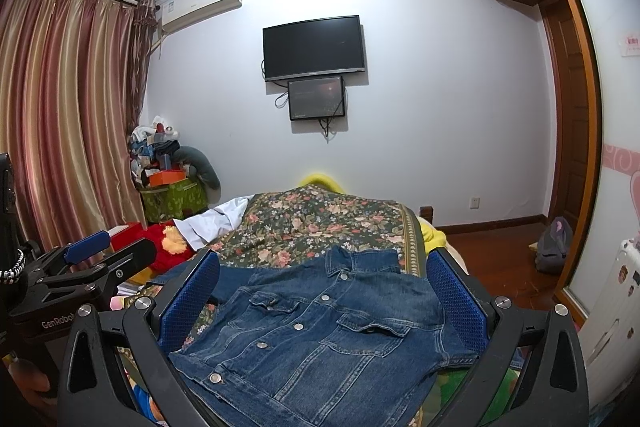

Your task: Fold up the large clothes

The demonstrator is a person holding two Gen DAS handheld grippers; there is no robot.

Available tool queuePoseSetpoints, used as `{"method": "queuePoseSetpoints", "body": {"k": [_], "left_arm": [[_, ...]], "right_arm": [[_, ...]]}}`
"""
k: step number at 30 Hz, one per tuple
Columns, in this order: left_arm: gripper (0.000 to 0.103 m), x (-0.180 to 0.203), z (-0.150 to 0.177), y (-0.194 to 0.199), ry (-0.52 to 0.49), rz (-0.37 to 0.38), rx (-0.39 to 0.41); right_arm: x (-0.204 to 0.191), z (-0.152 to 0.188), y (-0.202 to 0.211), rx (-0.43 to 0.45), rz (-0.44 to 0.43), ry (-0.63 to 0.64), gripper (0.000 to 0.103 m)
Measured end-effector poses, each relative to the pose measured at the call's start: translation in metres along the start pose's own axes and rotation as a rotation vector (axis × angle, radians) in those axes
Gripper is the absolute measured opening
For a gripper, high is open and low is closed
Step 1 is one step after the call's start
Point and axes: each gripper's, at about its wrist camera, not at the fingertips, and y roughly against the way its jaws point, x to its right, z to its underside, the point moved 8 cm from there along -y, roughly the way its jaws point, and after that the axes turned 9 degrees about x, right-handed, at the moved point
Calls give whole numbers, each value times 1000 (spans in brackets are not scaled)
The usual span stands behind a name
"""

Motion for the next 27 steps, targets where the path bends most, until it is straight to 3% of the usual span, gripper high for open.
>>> {"method": "queuePoseSetpoints", "body": {"k": [16, 27], "left_arm": [[102, -15, 0, -16, 5, -23, -1], [102, -85, 12, -88, -7, -151, -79]], "right_arm": [[0, 0, -15, -20, 3, 10, 103], [-20, 13, -105, -77, -2, 73, 103]]}}
